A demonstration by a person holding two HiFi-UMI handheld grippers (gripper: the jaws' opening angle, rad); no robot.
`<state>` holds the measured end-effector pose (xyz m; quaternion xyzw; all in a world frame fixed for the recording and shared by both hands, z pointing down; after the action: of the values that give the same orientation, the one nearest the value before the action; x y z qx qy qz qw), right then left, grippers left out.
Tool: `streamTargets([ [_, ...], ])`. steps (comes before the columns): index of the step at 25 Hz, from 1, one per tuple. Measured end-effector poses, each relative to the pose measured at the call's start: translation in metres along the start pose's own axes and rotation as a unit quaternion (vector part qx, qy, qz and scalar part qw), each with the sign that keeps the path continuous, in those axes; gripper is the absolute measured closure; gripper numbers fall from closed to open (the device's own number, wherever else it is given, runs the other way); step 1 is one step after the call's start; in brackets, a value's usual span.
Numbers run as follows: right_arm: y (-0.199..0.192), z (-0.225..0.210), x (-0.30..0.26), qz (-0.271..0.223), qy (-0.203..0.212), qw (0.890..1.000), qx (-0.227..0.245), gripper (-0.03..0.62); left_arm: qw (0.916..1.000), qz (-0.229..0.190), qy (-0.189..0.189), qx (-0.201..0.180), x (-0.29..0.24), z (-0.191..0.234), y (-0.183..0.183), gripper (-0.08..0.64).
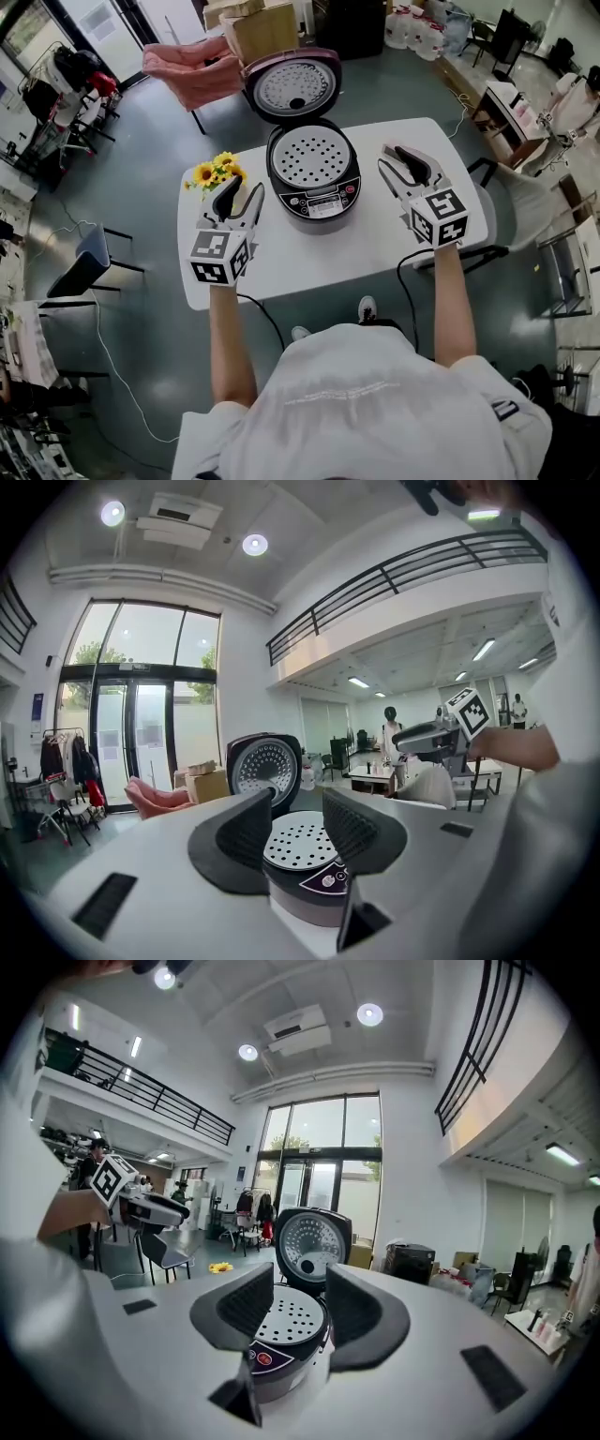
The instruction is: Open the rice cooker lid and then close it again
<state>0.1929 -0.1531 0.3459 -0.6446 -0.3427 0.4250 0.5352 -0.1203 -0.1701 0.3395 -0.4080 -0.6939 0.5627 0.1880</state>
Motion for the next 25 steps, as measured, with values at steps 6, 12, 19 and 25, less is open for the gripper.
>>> streamTargets([
  [6, -0.005, -0.005, 0.006, 0.009, -0.005, 1.0, -0.001, 0.403, 0.9999, 0.008, -0.01, 0.001, -0.006, -0.006, -0.001, 0.374],
  [12, -0.009, -0.012, 0.005, 0.012, 0.001, 1.0, -0.002, 0.405, 0.9996, 0.024, -0.016, 0.005, -0.014, -0.02, -0.005, 0.374],
  [19, -0.015, -0.028, -0.005, 0.015, 0.015, 1.0, -0.001, 0.407, 0.9991, 0.038, -0.015, 0.007, -0.029, -0.032, -0.007, 0.374],
  [25, -0.009, -0.058, -0.017, 0.008, 0.034, 0.999, 0.003, 0.408, 0.9987, 0.048, 0.008, 0.011, -0.046, -0.036, -0.003, 0.374],
])
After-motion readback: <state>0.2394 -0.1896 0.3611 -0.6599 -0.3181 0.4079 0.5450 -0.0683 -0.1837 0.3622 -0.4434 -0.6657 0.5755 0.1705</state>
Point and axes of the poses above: the fingertips, and each gripper's own axes: x backward along the fingers, z to its left, y out of its top, the point moved 5 cm from there along x, backward along the fingers, and after that the axes turned 11 degrees about -x, right-handed, at the moved point
